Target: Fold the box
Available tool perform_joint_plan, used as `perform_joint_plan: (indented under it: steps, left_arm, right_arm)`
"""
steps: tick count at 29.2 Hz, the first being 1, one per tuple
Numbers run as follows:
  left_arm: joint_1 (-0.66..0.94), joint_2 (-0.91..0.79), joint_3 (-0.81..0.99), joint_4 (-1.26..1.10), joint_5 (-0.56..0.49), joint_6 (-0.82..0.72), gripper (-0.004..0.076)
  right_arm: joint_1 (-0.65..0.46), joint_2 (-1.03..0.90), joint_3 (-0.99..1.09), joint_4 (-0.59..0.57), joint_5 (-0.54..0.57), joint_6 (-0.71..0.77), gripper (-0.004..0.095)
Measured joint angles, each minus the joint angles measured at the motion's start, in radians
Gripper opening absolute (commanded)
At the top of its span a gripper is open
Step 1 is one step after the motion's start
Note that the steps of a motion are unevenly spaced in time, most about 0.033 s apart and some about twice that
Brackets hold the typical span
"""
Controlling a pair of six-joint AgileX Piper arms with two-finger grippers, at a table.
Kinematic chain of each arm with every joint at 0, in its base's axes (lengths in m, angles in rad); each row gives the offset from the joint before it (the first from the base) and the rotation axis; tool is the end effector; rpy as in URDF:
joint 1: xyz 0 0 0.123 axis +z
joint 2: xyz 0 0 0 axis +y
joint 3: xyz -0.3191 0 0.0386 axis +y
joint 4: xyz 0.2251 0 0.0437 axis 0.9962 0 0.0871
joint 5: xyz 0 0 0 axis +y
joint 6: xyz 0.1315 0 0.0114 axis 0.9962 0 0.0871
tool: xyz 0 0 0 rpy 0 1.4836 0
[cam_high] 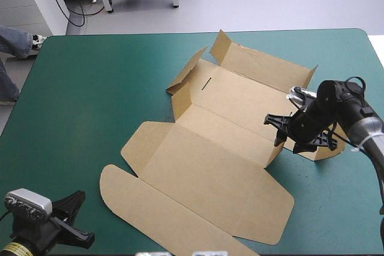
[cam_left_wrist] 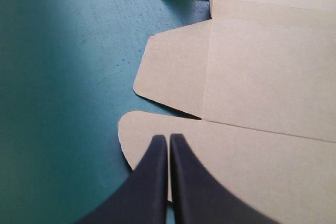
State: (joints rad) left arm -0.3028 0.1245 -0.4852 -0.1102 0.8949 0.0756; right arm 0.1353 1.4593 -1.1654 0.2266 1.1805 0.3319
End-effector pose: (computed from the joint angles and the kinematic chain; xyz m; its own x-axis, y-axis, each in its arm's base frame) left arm -0.0014 -0.0114 0.2647 -0.4076 0.1341 -0.9032 0.3737 0.9270 -0.0310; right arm 0.2496 0.0617 0.2943 -0.9580 0.2716 -0.0920 0.2395 0.9342 0.2643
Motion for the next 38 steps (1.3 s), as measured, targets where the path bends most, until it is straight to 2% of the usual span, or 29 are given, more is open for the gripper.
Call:
perform_joint_plan:
  steps: [6,12,17,22,25,31,38]
  left_arm:
    - [0.0,0.0,0.0,-0.008,-0.001,0.009,-0.0008]
    - [0.0,0.0,0.0,-0.015,-0.001,0.015,-0.0008]
    - [0.0,0.0,0.0,-0.016,-0.001,0.015,-0.0008]
    - [0.0,0.0,0.0,-0.016,-0.001,0.015,-0.0008]
    - [0.0,0.0,0.0,-0.016,-0.001,0.015,-0.0008]
    - [0.0,0.0,0.0,-0.016,-0.001,0.015,-0.0008]
    - [0.0,0.0,0.0,-0.017,-0.001,0.015,-0.0008]
  right_arm:
    - [0.0,0.053,0.0,0.022,-0.025,0.026,0.0442]
    - [0.0,0.075,0.0,0.025,-0.05,0.042,0.0319]
    - [0.0,0.075,0.0,0.029,-0.073,0.045,0.0163]
    - [0.0,0.075,0.0,0.032,-0.065,0.044,0.0113]
    - [0.001,0.075,0.0,0.032,-0.054,0.031,-0.0018]
    - [0.001,0.075,0.0,0.026,-0.043,-0.024,-0.0004]
    - [0.001,0.075,-0.008,-0.078,-0.043,-0.093,-0.0004]
